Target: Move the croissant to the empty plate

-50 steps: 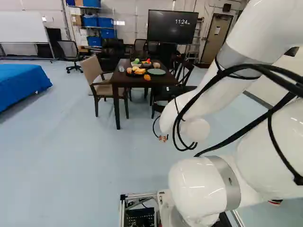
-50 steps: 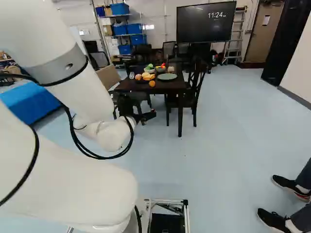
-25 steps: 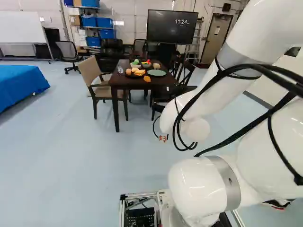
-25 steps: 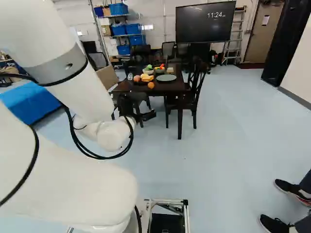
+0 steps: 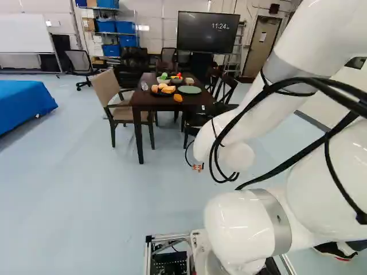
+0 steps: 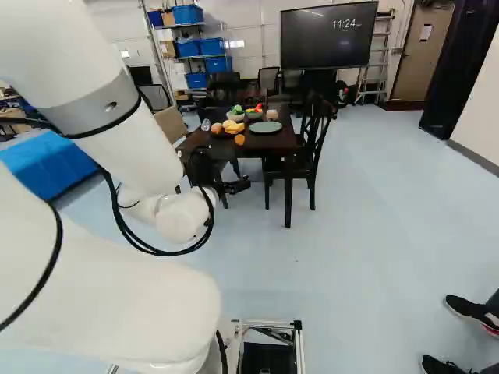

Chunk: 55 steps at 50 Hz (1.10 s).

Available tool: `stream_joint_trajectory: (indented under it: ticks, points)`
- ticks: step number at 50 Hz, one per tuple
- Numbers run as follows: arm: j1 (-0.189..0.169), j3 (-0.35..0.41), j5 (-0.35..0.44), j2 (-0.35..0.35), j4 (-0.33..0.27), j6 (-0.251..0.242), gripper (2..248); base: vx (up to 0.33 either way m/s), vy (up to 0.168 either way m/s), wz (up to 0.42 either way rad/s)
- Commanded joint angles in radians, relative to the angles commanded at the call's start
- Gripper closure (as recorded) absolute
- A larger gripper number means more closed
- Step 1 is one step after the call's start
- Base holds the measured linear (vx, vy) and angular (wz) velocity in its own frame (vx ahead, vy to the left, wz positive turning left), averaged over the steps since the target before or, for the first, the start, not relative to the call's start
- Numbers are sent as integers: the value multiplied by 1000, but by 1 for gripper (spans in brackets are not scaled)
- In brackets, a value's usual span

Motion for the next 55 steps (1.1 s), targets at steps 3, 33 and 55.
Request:
stream_joint_trajectory:
  ticks: [3,33,55]
  points:
    - [0,0,0,0,0,0,3,119,-8,-4]
    - [0,0,0,0,0,0,3,110,-26,-11]
    - [0,0,0,0,0,0,3,125,-31,-12]
